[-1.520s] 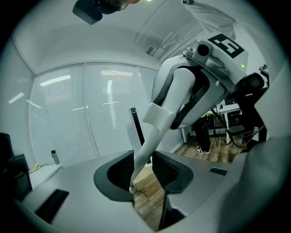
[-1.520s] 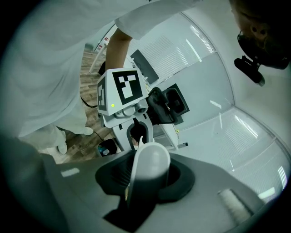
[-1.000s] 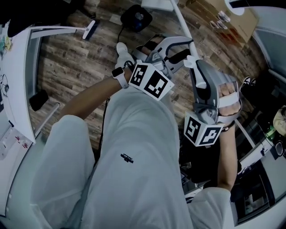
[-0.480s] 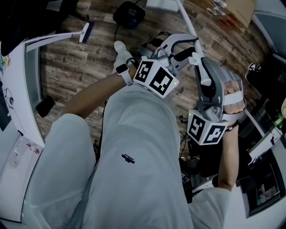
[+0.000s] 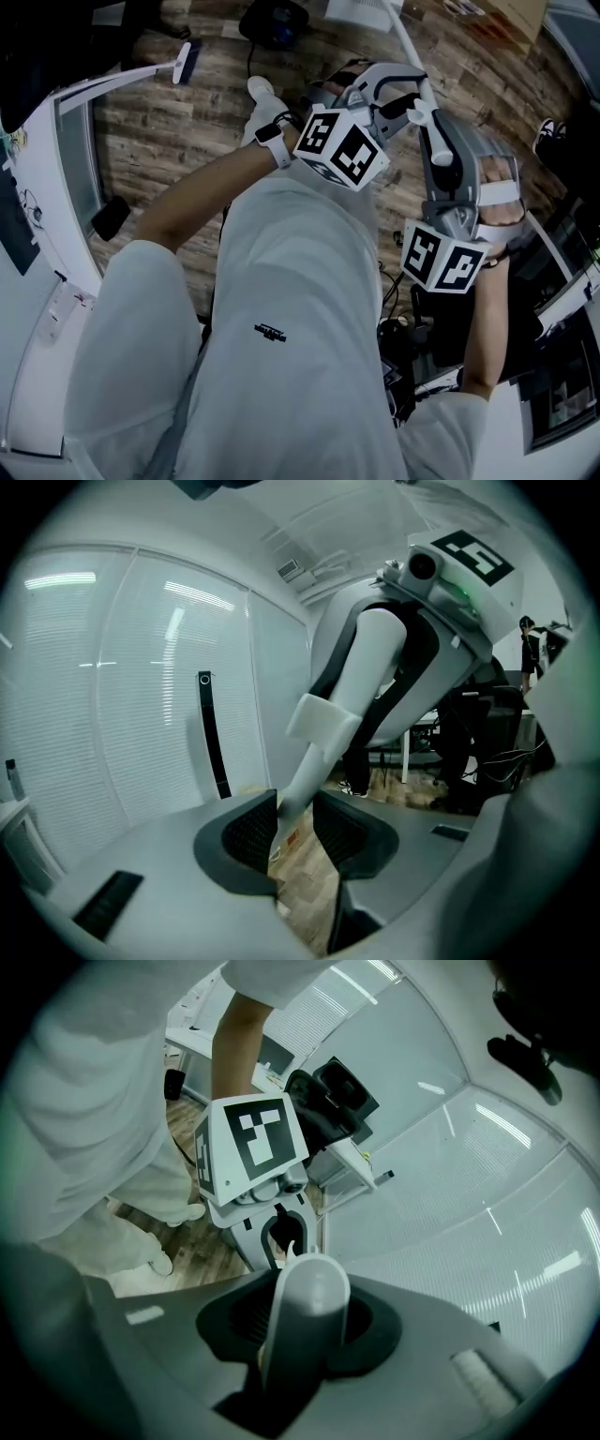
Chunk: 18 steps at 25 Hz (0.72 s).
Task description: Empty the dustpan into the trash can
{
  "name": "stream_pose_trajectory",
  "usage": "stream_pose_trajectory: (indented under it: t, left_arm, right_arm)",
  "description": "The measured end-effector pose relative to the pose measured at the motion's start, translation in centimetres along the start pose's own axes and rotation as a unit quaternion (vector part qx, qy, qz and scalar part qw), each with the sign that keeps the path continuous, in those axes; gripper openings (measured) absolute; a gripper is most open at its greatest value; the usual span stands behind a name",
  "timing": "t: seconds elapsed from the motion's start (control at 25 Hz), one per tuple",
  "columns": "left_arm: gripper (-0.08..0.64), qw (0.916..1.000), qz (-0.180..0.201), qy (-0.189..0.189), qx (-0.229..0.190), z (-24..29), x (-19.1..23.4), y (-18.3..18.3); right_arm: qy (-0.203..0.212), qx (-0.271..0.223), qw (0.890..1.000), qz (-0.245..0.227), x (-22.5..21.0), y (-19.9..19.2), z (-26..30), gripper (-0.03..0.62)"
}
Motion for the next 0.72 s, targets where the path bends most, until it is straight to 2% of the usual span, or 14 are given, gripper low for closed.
stream_pose_trajectory:
  t: [0.32,0.6,0.72]
  left_arm:
    - [0.123,0.9986,-0.018,-0.027,0.041,2.5,-0.2,-2.9]
    - [0.115,0.9958,-0.046,-0.033,0.072,6.0,-0.4,-4.9]
    - [0.115,0.9936,-0.067,-0.037,0.083,8.0,0.0,-5.5]
  right_arm:
    - [0.031,0.012,0.999,0.022,2.2,-1.6,2.3,0.123]
    - [0.054,0.034,0.995,0.072,3.3,-4.3,4.7,0.124]
    - [0.063,0.038,0.994,0.078,3.6,-5.9,6.1,0.124]
Point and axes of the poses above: the fingertips, and each gripper's own axes: z forward along the fingers, x to its left, y out of its top, the point moved 10 cm from there along -z, backward along the fingers, and after that the axes turned 14 degrees about -z, right-handed, at the moved point
